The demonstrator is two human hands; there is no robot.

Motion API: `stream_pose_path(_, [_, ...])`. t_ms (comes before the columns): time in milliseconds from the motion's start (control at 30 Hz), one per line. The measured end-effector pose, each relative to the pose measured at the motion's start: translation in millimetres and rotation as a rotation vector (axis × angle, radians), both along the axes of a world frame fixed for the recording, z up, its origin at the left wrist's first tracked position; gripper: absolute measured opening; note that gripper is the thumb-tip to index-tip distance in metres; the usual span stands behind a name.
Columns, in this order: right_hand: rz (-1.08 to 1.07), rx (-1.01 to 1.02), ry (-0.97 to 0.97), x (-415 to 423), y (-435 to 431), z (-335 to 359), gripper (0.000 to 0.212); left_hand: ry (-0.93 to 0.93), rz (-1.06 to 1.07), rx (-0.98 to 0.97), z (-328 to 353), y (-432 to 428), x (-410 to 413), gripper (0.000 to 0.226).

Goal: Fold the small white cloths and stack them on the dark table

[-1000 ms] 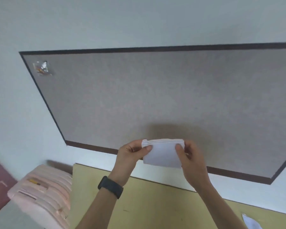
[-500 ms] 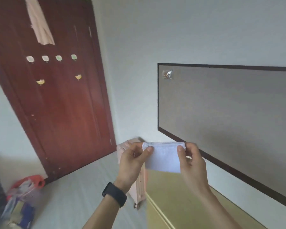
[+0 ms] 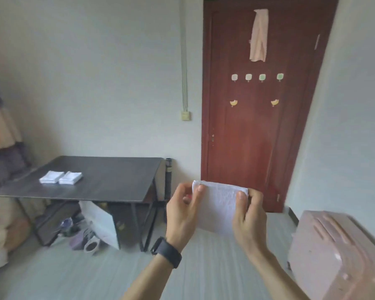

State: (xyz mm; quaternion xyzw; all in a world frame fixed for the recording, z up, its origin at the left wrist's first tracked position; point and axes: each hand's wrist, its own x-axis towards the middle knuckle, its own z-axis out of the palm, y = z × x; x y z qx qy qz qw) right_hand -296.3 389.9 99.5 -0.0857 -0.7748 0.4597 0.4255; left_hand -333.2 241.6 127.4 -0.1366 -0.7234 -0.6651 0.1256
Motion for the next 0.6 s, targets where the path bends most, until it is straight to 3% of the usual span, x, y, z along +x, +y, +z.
stream_pose_path(300, [0.32, -0.008, -0.101, -194, -257, -18, 0.021, -0.109, 0.354, -0.117, -30, -263, -153, 0.01])
stream_pose_path(600, [0.627, -0.052, -0.272, -359, -429, -55, 0.02, -0.225, 0.628, -0.071, -78, -435, -284, 0.013])
